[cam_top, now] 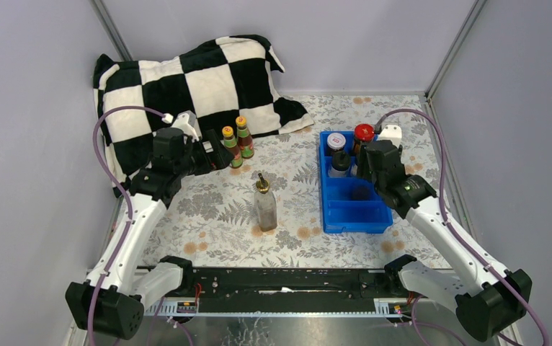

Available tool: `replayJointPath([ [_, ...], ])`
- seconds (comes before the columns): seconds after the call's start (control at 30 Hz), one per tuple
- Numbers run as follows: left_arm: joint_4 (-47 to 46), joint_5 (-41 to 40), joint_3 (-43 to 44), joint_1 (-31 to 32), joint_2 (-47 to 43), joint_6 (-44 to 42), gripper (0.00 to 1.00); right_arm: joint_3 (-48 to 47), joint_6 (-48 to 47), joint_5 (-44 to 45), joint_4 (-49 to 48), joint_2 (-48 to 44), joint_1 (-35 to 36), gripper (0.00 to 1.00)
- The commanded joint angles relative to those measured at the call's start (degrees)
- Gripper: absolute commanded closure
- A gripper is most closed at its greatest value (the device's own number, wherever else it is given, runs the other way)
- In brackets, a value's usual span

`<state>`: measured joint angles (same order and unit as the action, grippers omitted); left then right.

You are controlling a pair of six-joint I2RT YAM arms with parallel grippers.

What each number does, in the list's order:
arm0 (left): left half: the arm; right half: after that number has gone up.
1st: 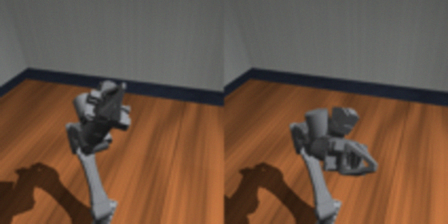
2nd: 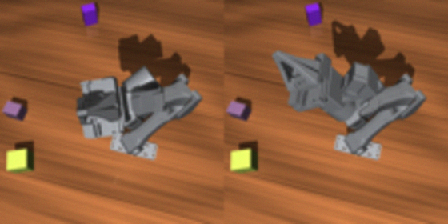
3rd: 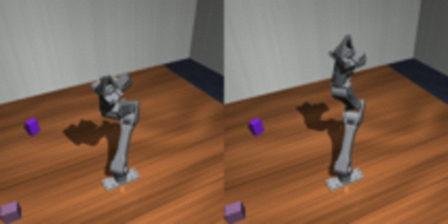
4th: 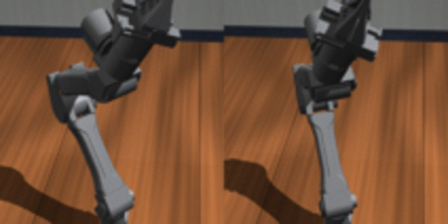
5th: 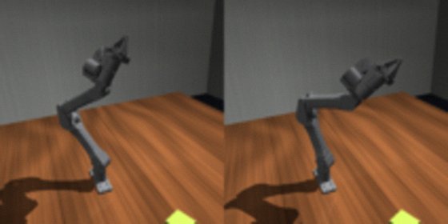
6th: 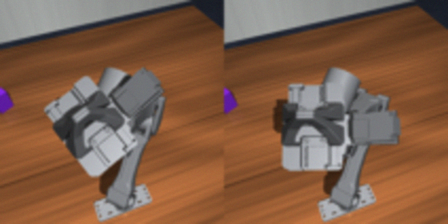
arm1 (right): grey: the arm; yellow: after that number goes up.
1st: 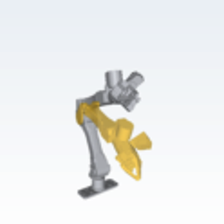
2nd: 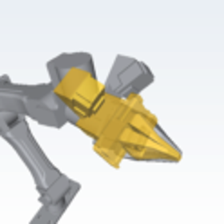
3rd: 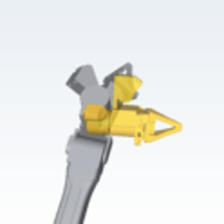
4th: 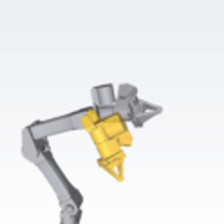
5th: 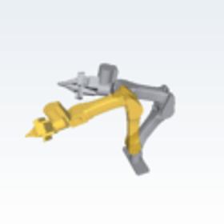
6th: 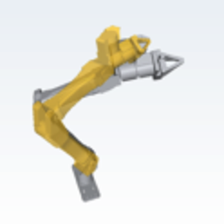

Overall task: Organize the condiment bottles
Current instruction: Place the bottle in the storage box.

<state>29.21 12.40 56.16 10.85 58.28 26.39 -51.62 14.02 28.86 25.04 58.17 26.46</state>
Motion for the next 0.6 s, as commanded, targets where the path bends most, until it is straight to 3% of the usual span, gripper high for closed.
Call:
replayJointPath([
  [0.0, -1.35, -1.08, -1.2, 0.48, -1.17, 0.67, 0.01, -0.44, 1.31, 1.87, -1.17, -2.52, -0.28, 0.42],
  [0.57, -1.35, -1.85, -1.95, 1.52, -2.31, 1.29, 0.01, 0.03, 1.44, 2.95, -0.51, -3.0, -0.29, 0.4],
])
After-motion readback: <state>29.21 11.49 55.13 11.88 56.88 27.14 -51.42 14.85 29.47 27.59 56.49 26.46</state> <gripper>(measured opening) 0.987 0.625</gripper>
